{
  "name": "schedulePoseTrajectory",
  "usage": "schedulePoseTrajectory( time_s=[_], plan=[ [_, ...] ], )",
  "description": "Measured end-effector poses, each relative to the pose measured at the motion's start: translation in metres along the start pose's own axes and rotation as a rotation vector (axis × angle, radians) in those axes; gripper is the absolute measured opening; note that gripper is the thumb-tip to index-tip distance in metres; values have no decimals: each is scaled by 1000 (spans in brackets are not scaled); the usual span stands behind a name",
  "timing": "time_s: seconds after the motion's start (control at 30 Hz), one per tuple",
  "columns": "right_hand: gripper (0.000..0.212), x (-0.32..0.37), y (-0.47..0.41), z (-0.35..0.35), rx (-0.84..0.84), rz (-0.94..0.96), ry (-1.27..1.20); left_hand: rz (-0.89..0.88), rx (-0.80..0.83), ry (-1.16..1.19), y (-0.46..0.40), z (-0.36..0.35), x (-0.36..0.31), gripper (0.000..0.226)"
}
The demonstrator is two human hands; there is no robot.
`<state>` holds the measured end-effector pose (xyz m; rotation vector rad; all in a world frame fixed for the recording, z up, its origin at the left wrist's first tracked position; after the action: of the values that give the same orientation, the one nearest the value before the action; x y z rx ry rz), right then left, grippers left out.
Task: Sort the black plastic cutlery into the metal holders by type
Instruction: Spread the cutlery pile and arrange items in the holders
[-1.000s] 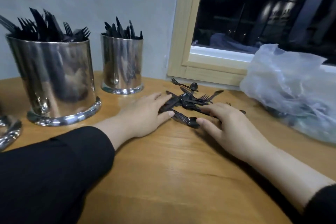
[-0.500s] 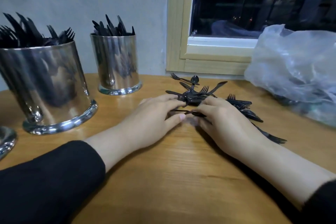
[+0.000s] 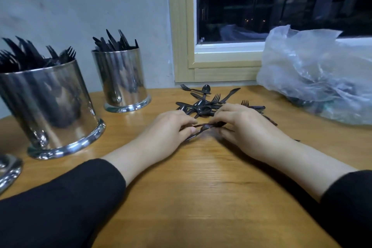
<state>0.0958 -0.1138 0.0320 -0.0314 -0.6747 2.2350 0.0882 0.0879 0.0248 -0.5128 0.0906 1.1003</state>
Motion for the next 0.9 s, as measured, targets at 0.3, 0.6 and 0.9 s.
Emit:
schedulePoseTrajectory(
  time_s=[0.3, 0.6, 0.9],
  plan=[
    [33, -14, 11, 52, -40, -142, -12, 8, -293, -63, 4, 16, 4, 16],
    [38, -79, 43, 85, 360, -545, 56, 36, -404, -193, 2, 15, -29, 21],
    [23, -80, 45, 77, 510, -542, 78, 145, -281, -205, 0, 6, -35, 32]
  ],
)
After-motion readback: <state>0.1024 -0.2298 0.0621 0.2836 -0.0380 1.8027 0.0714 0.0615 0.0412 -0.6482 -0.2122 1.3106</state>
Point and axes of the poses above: each hand's wrist, its own y-axis away from the middle knuckle, its own z-axis out of the back of the hand, x = y × z, the point moved 3 cm from there along -y, towards the middle knuckle, and after that the axes turned 1 degree about -z, right-handed, at the moved point
